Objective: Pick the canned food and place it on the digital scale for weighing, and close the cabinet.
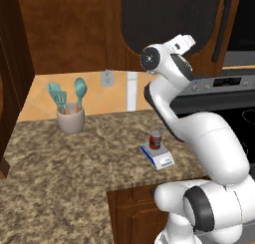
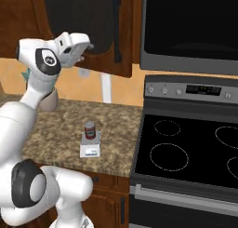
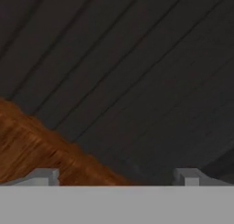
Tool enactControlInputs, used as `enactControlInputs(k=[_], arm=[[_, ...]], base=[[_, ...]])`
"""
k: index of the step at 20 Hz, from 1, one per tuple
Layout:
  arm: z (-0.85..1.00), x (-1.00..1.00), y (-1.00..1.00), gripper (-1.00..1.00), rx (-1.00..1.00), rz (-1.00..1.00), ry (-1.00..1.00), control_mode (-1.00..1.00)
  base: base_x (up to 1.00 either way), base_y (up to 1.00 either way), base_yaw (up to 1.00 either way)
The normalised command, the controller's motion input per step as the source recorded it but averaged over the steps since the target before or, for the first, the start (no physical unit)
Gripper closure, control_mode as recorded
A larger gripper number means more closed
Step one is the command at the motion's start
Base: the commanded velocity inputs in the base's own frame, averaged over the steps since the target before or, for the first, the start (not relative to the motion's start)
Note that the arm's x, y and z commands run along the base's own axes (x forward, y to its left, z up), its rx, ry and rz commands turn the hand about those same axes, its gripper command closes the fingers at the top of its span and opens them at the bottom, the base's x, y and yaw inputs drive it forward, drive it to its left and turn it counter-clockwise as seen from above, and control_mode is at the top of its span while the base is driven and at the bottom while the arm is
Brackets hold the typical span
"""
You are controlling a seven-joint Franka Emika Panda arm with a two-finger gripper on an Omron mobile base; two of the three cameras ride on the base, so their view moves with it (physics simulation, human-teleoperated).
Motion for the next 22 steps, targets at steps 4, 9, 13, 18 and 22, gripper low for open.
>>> enactControlInputs(k=[4,9,13,18,22], arm=[[0.0,1.0,-0.3,-1.0,0.13,0.33,-0.07,-1.0],[0.0,1.0,-0.13,-1.0,0.09,0.31,-0.05,-1.0],[-0.01,1.0,0.0,-1.0,0.01,0.23,-0.01,-1.0],[0.0,0.9,0.0,-1.0,0.0,0.17,-0.07,-1.0],[0.0,0.83,-0.01,-1.0,0.01,0.13,-0.1,-1.0]], base=[[0.0,0.0,0.0],[0.0,0.0,0.0],[0.0,0.0,0.0],[0.0,0.0,0.0],[0.0,0.0,0.0]])
